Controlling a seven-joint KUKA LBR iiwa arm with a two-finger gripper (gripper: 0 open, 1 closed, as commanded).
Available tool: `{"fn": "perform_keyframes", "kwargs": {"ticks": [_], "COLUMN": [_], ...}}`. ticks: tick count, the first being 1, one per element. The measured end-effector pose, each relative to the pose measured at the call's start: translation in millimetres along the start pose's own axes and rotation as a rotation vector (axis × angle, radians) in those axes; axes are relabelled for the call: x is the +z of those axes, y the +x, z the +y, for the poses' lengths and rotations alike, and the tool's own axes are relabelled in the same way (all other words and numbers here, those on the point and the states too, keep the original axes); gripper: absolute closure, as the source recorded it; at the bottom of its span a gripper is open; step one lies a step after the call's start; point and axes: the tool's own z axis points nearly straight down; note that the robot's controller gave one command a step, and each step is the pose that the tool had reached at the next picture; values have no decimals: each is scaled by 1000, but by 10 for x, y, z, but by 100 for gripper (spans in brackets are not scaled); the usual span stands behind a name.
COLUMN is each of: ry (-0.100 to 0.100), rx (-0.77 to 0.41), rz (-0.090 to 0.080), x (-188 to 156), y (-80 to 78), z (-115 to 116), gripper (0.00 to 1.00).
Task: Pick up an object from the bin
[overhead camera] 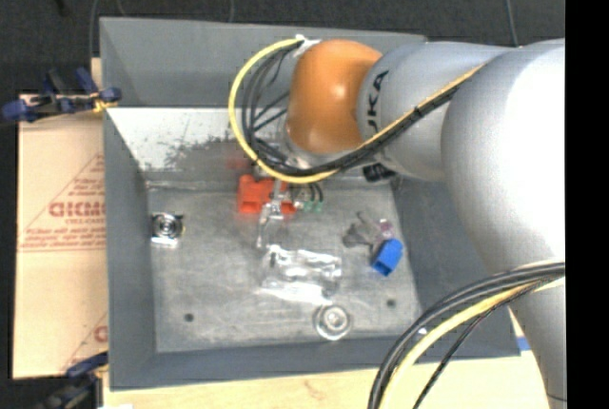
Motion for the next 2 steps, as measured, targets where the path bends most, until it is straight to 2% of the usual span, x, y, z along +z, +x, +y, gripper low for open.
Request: {"fn": "perform_keyframes", "kwargs": {"ticks": [1, 2], "ry": [0, 7], "rx": [4, 45], "rz": [-7, 16], "x": [0, -924], "y": [-22, -77], "z": [-12, 55], "gripper": [100, 100]}}
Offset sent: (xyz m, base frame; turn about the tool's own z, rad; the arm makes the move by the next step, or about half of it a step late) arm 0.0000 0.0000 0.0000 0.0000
